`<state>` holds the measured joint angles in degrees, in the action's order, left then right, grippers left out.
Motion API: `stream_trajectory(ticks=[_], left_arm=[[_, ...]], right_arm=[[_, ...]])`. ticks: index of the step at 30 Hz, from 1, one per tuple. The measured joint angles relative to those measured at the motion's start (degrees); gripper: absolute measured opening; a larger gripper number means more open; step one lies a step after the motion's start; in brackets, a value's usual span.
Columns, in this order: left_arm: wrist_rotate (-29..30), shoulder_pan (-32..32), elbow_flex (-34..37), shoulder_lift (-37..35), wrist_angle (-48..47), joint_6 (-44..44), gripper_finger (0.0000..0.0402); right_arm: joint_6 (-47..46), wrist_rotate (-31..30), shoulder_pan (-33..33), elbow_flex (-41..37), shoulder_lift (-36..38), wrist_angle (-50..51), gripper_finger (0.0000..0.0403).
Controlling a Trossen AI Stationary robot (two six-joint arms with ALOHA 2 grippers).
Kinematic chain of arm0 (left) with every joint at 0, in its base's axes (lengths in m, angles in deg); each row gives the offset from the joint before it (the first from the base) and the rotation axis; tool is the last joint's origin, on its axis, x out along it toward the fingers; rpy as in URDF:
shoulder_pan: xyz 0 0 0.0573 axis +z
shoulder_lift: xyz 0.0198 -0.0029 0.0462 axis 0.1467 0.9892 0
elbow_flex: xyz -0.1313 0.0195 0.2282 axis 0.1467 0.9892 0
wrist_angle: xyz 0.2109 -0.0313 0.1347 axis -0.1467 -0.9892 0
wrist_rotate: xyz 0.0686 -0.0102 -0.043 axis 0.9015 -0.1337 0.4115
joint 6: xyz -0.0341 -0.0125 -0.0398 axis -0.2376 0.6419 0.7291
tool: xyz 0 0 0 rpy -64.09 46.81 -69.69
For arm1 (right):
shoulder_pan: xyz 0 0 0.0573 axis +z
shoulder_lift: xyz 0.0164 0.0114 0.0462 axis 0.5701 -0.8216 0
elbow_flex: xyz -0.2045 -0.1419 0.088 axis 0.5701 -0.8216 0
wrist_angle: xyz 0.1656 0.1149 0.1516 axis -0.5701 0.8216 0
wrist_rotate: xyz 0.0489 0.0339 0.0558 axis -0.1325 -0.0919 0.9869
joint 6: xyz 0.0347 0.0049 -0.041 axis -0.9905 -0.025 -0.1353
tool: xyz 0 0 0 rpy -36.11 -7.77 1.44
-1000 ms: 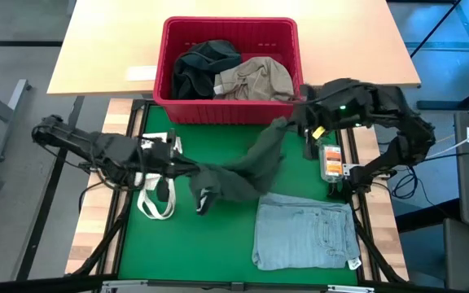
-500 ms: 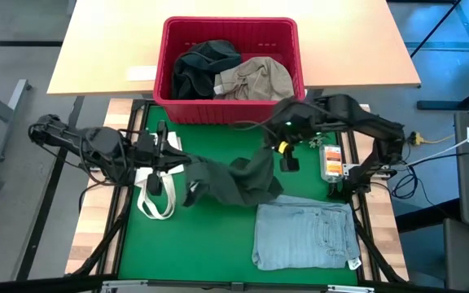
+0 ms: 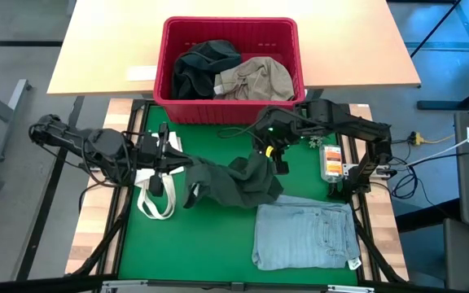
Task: Fold Laundry from Bin
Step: Fold the green shirt
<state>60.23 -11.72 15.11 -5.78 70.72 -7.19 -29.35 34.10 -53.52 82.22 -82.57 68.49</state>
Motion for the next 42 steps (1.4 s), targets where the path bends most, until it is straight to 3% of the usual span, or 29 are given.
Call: stream_trajectory(ticks=[4,10,17,22,29,32,37,42], left_arm=[[0.17,0.0,0.0,-0.02,0.07,0.01,0.0002],[4.41,0.89,0.0,1.45,2.38,-1.63,0.0002],[4.65,6.49,0.0,4.94,14.67,-9.49,0.0002],[4.82,11.58,-0.02,4.77,16.94,-10.05,0.0003],[4.56,15.58,-0.02,4.92,17.22,-9.99,0.0003],[4.5,15.82,-0.02,4.94,17.23,-9.99,0.0003],[3.25,15.34,-0.01,4.92,17.19,-9.99,0.0004],[0.36,14.42,-0.02,4.92,16.97,-9.94,0.0004]], right_arm=[[0.0,0.04,0.0,0.0,0.0,-0.01,0.004],[-0.2,-1.9,0.07,0.0,0.0,-0.05,0.0139],[-1.28,0.24,0.07,0.0,0.78,0.29,0.0213],[-4.48,4.7,1.12,0.0,1.47,0.71,0.0222],[-13.5,6.65,8.07,0.0,1.31,0.18,0.0222],[-15.86,3.18,12.37,0.0,-0.11,-2.25,0.0223],[-16.62,-8.07,18.72,0.0,-2.04,-4.5,0.0223],[-14.97,-9.35,22.42,-0.01,-1.74,-3.61,0.0223]])
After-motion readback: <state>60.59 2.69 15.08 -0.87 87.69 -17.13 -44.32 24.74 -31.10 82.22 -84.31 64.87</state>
